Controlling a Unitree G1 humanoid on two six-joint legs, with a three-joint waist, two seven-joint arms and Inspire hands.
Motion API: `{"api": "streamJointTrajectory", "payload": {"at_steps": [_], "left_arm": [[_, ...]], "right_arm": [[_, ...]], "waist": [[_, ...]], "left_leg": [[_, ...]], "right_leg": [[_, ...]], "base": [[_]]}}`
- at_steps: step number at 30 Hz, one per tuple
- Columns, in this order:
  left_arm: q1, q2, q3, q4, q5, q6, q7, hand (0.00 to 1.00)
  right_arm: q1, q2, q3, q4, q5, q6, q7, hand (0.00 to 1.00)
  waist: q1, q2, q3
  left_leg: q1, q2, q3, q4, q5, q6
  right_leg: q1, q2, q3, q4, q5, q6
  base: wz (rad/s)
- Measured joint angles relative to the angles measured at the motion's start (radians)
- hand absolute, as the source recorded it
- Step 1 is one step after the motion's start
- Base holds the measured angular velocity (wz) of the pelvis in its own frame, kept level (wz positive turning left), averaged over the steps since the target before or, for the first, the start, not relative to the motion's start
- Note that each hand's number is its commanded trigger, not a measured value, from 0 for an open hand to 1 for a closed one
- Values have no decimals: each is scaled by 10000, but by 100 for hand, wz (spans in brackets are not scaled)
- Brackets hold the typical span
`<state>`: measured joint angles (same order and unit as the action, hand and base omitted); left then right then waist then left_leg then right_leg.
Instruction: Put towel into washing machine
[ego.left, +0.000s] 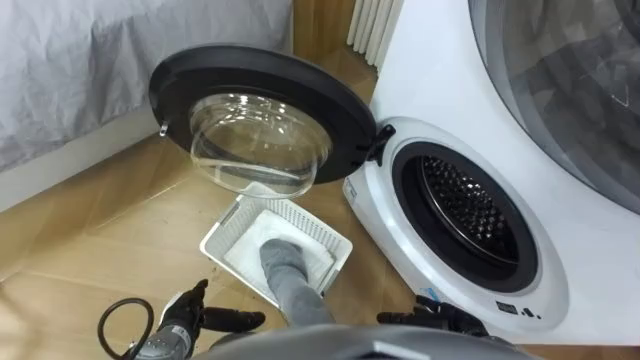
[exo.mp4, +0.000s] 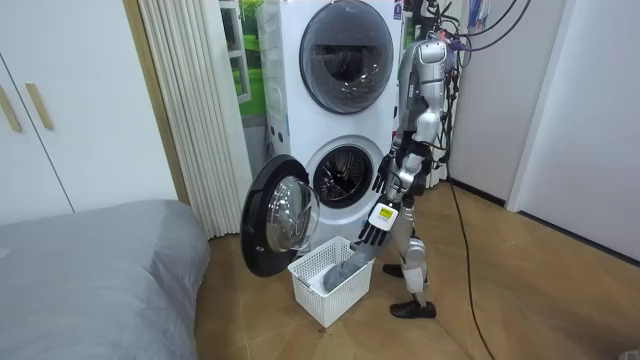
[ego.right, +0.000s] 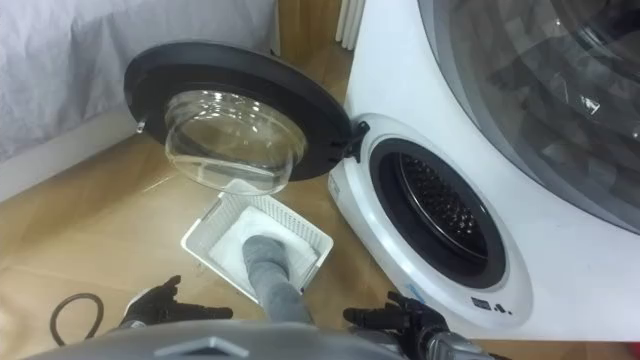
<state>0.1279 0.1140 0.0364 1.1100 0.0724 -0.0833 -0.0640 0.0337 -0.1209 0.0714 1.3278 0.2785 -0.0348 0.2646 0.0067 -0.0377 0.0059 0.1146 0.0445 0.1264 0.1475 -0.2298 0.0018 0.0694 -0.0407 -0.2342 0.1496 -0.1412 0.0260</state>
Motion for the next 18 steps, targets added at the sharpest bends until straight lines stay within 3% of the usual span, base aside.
{"api": "streamJointTrajectory", "payload": {"at_steps": [3,4,5,12,15,18], "left_arm": [[-13,-1,-1,0,122,-39,149,0],[-15,0,3,-1,225,-52,172,0],[-23,-1,16,-3,401,-71,186,0],[-281,-40,-8,107,1340,-91,556,0],[-516,-10,-46,146,1949,-81,558,0],[-1028,-29,-414,392,2442,-15,591,0]], "right_arm": [[-46,-2,3,5,-15,-1,19,0],[-63,-7,5,4,-49,-12,43,0],[-52,-16,17,5,-51,-34,93,0],[-71,-24,67,18,-80,-85,122,0],[-208,-49,170,24,-133,-76,221,0],[-555,-49,266,178,-216,-70,232,0]], "waist": [[-5,-8,-11],[5,-5,-28],[11,-11,-101],[6,58,-168],[-16,53,-155],[-109,83,-37]], "left_leg": [[-30,0,-9,-1,0,0],[-78,1,3,2,0,0],[-182,2,7,16,0,0],[-506,0,-27,66,2,0],[-893,-10,-85,191,5,4],[-1328,-37,-193,405,9,9]], "right_leg": [[-24,-1,-26,-5,0,0],[-69,0,-25,-4,0,0],[-172,0,-17,2,1,-1],[-479,-14,-30,32,8,-12],[-789,-45,-46,54,24,-34],[-1154,-108,-139,208,23,-32]], "base": [[0],[0],[0],[0],[3],[7]]}}
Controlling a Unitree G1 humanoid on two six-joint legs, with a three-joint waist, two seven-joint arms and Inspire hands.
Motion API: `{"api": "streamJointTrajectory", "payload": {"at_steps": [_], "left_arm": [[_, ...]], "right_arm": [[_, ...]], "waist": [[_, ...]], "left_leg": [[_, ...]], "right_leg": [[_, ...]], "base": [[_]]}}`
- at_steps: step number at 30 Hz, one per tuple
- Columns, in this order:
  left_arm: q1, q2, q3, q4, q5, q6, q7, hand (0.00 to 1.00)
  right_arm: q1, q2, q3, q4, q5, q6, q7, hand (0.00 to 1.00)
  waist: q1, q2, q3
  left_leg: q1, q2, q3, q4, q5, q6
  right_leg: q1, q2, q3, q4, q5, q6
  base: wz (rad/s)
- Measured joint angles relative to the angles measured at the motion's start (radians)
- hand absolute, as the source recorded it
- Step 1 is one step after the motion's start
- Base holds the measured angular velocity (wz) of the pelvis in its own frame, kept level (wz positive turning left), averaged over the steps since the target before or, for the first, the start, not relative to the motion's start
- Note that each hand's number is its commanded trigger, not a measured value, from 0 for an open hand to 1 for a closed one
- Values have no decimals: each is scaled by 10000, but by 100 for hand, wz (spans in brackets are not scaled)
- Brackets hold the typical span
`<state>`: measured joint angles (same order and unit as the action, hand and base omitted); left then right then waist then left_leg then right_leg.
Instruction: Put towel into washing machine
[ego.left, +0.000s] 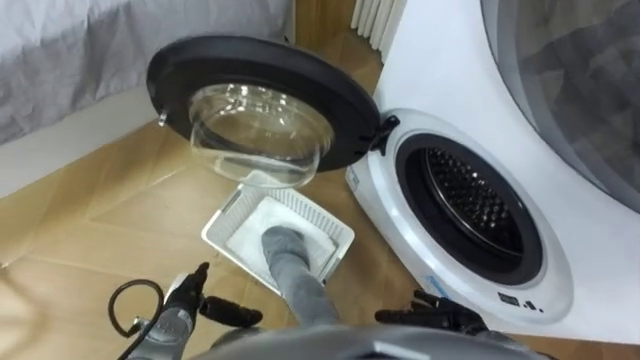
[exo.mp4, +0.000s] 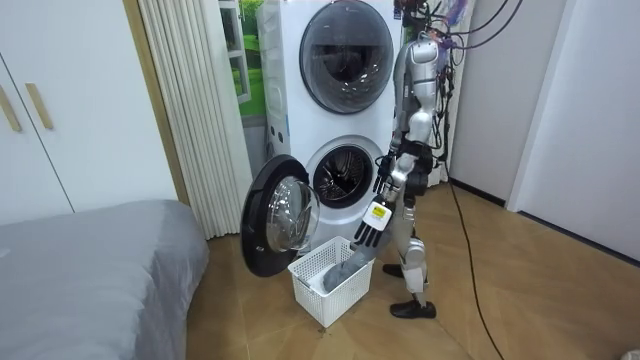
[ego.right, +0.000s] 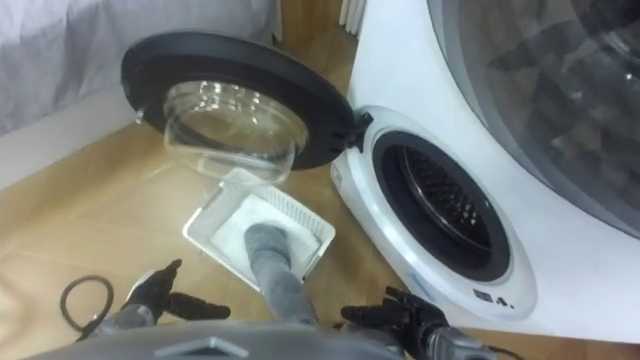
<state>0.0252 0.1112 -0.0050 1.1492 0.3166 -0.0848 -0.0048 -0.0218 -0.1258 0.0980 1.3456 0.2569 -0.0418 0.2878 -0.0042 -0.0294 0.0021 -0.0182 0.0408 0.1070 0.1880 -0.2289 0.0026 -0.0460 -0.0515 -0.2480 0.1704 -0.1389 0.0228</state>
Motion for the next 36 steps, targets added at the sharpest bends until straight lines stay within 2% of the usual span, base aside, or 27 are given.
{"api": "streamJointTrajectory", "payload": {"at_steps": [3,4,5,7,9,10,12,13,14,18,20,22,24,25,26,30,33,36], "left_arm": [[-549,-25,-316,120,488,26,97,0],[-664,-36,-356,122,639,26,129,0],[-980,-63,-411,230,997,18,164,0],[-1511,-70,-621,533,1333,17,185,0],[-1973,-68,-987,805,1470,1,278,0],[-2274,-87,-1195,1047,1480,-9,356,0],[-2775,-68,-1280,1332,1565,-90,411,0],[-3096,-33,-1287,1356,1627,-110,461,0],[-3387,-37,-1329,1354,1834,-113,521,0],[-3925,-39,-1659,1311,2012,-129,714,0],[-4281,-27,-2143,1280,2042,-129,845,0],[-4587,-58,-2473,1274,2284,-133,899,0],[-4922,-54,-2803,1246,2504,-134,933,0],[-5149,-38,-2960,1221,2732,-145,1025,0],[-5355,-40,-3040,1219,3004,-166,1131,0],[-5714,79,-3431,1025,3376,-309,1569,0],[-5889,40,-3790,848,3545,-383,2066,0],[-6084,-3,-3974,817,4043,-472,2434,0]], "right_arm": [[-569,6,313,179,-308,7,-6,0],[-667,6,353,192,-360,7,-13,0],[-938,7,372,294,-506,7,-17,0],[-1379,3,424,409,-720,1,-21,0],[-1778,18,774,503,-731,-15,-55,0],[-1980,45,1035,530,-690,-14,-74,0],[-2336,102,1276,519,-677,-55,-161,0],[-2584,141,1269,481,-692,-113,-212,0],[-2792,135,1261,423,-693,-148,-257,0],[-3089,170,1528,-24,-646,-183,-258,0],[-3267,196,1963,-293,-631,-239,-256,0],[-3495,182,2148,-356,-622,-239,-254,0],[-3700,138,2306,-457,-390,-308,-263,0],[-3896,108,2361,-526,-113,-311,-263,0],[-4020,91,2359,-662,53,-329,-270,0],[-4288,-22,2361,-1054,759,-618,-242,0],[-4527,-253,2363,-1039,1734,-983,-262,0],[-4585,-526,2435,-897,2441,-982,-266,0]], "waist": [[18,102,143],[13,125,164],[50,175,242],[47,241,320],[55,236,342],[56,204,377],[60,109,534],[37,54,638],[-9,39,690],[-121,79,739],[-207,23,819],[-254,19,837],[-324,20,866],[-450,64,918],[-520,92,1015],[-759,97,1029],[-757,111,1037],[-708,119,1037]], "left_leg": [[-632,-7,4,186,28,38],[-798,-6,-1,231,30,40],[-1154,0,-3,443,32,44],[-1684,5,0,698,33,47],[-2090,-3,24,888,35,49],[-2221,-20,46,891,45,67],[-2556,-35,80,1045,56,84],[-2991,-33,81,1311,55,85],[-3518,-29,85,1621,55,85],[-4800,-7,118,2322,53,86],[-5594,-15,216,2750,50,88],[-6268,-19,304,3115,44,98],[-6966,10,331,3598,1,154],[-7449,47,331,3947,-40,192],[-7879,108,317,4319,-122,225],[-9227,287,243,5421,-391,229],[-10241,547,262,6360,-649,209],[-10798,618,302,6820,-737,282]], "right_leg": [[-702,-42,0,219,11,-17],[-875,-48,3,280,14,-24],[-1278,-97,16,576,12,-23],[-1919,-174,30,1020,-2,-30],[-2476,-209,273,1418,-4,-34],[-2689,-216,413,1543,-5,-36],[-3028,-234,489,1658,-5,-36],[-3391,-262,493,1783,-5,-38],[-3827,-285,536,1923,0,-45],[-5073,-349,680,2495,13,-144],[-5985,-440,796,3084,-24,-205],[-6729,-510,889,3509,-48,-250],[-7397,-519,1010,3859,-75,-380],[-7814,-530,1026,4113,-100,-468],[-8200,-520,1018,4385,-111,-536],[-9411,-497,1097,5123,-191,-663],[-10335,-326,1181,5696,-141,-717],[-10940,-239,1323,6134,-157,-742]], "base": [[1],[0],[-3],[-6],[-13],[-14],[-5],[4],[4],[-2],[-7],[-5],[-3],[0],[0],[-9],[-20],[-11]]}}
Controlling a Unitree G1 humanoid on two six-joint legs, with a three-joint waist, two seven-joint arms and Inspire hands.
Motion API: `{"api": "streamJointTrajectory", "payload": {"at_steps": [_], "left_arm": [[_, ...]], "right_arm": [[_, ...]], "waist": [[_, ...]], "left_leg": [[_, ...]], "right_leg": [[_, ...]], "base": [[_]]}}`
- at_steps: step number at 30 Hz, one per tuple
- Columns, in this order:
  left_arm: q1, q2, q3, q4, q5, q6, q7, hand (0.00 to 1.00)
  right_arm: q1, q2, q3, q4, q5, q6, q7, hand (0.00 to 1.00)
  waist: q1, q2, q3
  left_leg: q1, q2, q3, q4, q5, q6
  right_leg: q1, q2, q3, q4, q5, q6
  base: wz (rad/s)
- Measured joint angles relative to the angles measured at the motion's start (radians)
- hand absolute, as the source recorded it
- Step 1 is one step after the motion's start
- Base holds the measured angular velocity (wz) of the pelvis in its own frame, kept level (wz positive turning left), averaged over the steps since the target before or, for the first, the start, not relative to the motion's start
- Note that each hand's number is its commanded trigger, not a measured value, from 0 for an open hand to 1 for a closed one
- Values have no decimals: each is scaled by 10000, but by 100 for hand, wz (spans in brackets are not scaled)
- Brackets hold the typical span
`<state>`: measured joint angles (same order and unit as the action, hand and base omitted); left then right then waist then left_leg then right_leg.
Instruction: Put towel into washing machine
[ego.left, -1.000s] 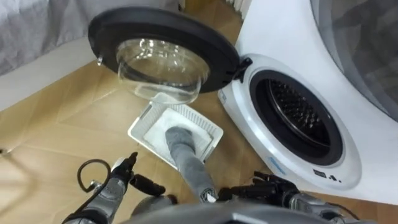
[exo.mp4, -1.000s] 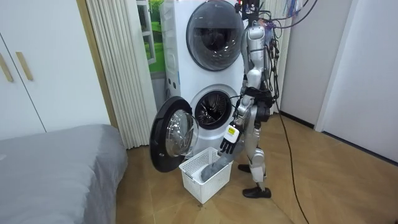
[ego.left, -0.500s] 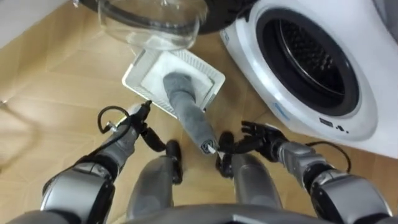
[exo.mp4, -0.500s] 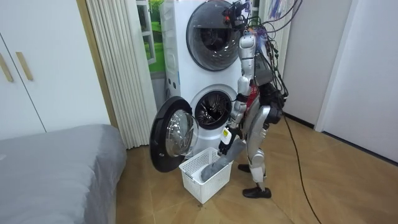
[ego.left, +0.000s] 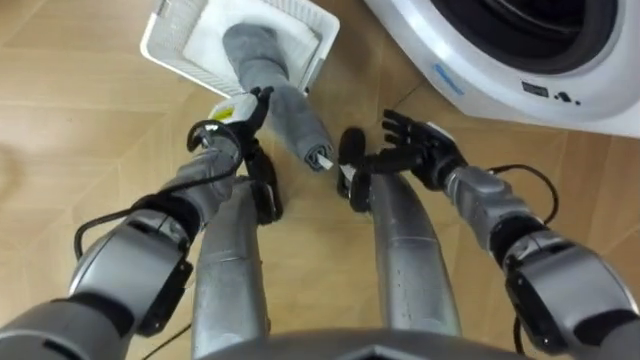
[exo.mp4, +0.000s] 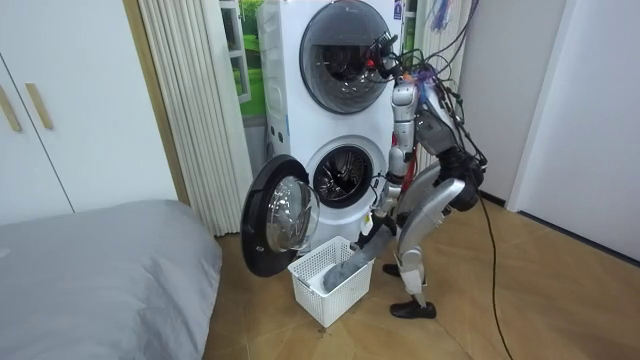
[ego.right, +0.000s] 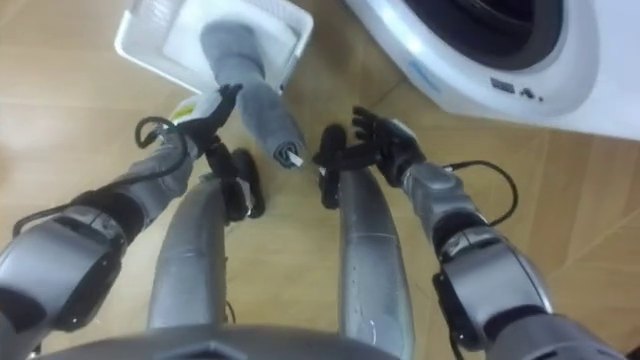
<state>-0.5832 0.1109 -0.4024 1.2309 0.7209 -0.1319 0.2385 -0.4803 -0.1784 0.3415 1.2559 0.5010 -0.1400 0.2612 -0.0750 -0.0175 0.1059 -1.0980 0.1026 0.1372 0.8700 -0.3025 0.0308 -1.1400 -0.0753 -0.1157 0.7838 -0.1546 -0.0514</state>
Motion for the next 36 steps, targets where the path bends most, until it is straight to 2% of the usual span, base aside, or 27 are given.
{"api": "streamJointTrajectory", "payload": {"at_steps": [4,8,11,14,15,16,17,25,31,36], "left_arm": [[-347,76,-351,-26,658,-10,501,0],[-806,112,-962,-4,1408,-46,1090,0],[-794,108,-1298,0,1473,-63,1224,0],[-943,183,-1761,-6,1464,-88,1253,0],[-1002,193,-1881,-11,1454,-88,1257,6],[-1121,215,-2120,-28,1454,-97,1264,67],[-1207,237,-2316,-101,1453,-98,1264,100],[-1276,327,-3148,-302,1443,-301,1201,100],[-1747,471,-3915,-136,1367,-294,830,100],[-1931,517,-3985,-139,1342,-302,632,100]], "right_arm": [[-199,11,179,1,627,-236,-29,0],[-497,-2,322,-53,611,-433,-96,0],[-516,67,541,-102,735,-514,-91,0],[-637,159,738,-110,928,-583,-88,0],[-647,213,768,-116,961,-607,-89,0],[-696,231,802,-128,1044,-657,-92,0],[-716,236,840,-198,1170,-669,-97,0],[-776,232,1438,-363,1672,-819,-95,0],[-901,246,1872,-105,2240,-893,-92,0],[-1096,405,1887,119,2365,-878,-98,0]], "waist": [[-27,11,-3],[-120,14,-3],[-188,14,-3],[-383,14,-3],[-395,14,-3],[-423,14,-3],[-452,12,-4],[-614,11,-4],[-675,-18,-1],[-892,-67,20]], "left_leg": [[-740,247,95,708,-245,-28],[-1379,305,124,1062,-306,-41],[-1468,460,112,1215,-430,-95],[-1666,475,97,1220,-438,-106],[-1727,482,89,1230,-441,-112],[-1866,495,73,1261,-448,-123],[-2005,513,56,1296,-459,-115],[-2199,602,56,1316,-602,-68],[-2198,577,68,1282,-615,-52],[-2194,591,70,1282,-627,-54]], "right_leg": [[-774,152,110,519,-36,-56],[-1430,188,160,893,-93,-114],[-1492,297,153,918,-114,-151],[-1689,288,122,917,-122,-167],[-1743,290,116,916,-120,-170],[-1868,297,99,923,-116,-176],[-1986,316,89,929,-116,-176],[-2150,464,78,820,-142,-162],[-2148,427,72,795,-157,-145],[-2147,420,77,783,-157,-144]], "base": [[-18],[-3],[-14],[-2],[0],[-4],[-5],[-7],[0],[0]]}}
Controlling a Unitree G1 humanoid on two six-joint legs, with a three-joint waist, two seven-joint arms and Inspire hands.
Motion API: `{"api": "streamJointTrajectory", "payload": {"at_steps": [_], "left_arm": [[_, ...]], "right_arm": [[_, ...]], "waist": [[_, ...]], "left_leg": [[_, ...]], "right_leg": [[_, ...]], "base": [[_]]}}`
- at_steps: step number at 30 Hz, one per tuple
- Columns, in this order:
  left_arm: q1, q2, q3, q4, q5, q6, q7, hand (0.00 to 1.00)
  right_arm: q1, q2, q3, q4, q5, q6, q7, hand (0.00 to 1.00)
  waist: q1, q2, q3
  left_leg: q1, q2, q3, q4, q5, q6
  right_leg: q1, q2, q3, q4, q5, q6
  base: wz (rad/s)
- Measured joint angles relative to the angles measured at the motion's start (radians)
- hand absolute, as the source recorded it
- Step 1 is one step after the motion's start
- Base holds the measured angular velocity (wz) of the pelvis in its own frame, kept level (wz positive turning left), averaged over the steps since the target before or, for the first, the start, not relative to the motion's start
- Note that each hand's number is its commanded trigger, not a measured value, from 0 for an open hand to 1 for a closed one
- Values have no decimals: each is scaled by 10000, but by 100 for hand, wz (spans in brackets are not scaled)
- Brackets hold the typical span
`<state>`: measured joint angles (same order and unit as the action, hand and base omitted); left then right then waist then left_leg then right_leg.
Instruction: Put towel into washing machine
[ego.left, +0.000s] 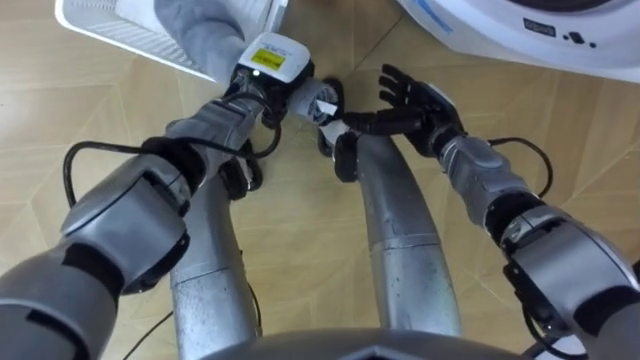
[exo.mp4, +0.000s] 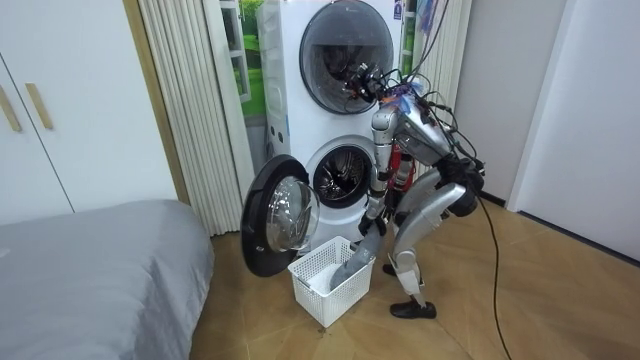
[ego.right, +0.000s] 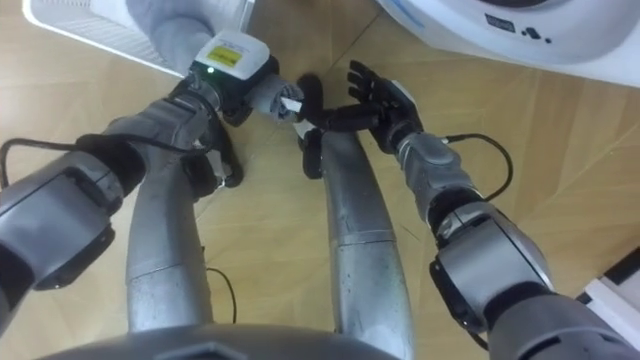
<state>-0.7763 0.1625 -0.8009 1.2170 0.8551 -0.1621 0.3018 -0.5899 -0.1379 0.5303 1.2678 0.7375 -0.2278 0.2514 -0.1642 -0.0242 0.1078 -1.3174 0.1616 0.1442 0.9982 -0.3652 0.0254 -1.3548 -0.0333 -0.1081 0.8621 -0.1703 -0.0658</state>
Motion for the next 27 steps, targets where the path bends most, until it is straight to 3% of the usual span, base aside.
{"api": "streamJointTrajectory", "payload": {"at_steps": [9,14,18,27], "left_arm": [[209,-13,123,-74,3,-41,-84,100],[808,27,247,-17,-370,-383,-74,100],[1427,69,1182,21,-990,-648,37,100],[2198,388,3430,-415,-4526,-1228,456,100]], "right_arm": [[-84,67,-40,221,20,295,-42,0],[453,119,21,279,-123,449,130,0],[926,132,1,278,-793,476,233,0],[1234,-87,-143,213,-3340,544,110,0]], "waist": [[57,-4,0],[60,-12,4],[209,-23,7],[573,-123,11]], "left_leg": [[503,9,143,-153,-3,0],[1893,-84,277,-738,29,-48],[3018,-69,297,-1235,49,-85],[4734,-199,350,-1957,77,-108]], "right_leg": [[384,-25,83,-2,-2,1],[1664,-101,99,-484,-42,-7],[2830,-47,44,-1002,-37,10],[4474,-109,-15,-1541,-113,149]], "base": [[0],[3],[0],[1]]}}
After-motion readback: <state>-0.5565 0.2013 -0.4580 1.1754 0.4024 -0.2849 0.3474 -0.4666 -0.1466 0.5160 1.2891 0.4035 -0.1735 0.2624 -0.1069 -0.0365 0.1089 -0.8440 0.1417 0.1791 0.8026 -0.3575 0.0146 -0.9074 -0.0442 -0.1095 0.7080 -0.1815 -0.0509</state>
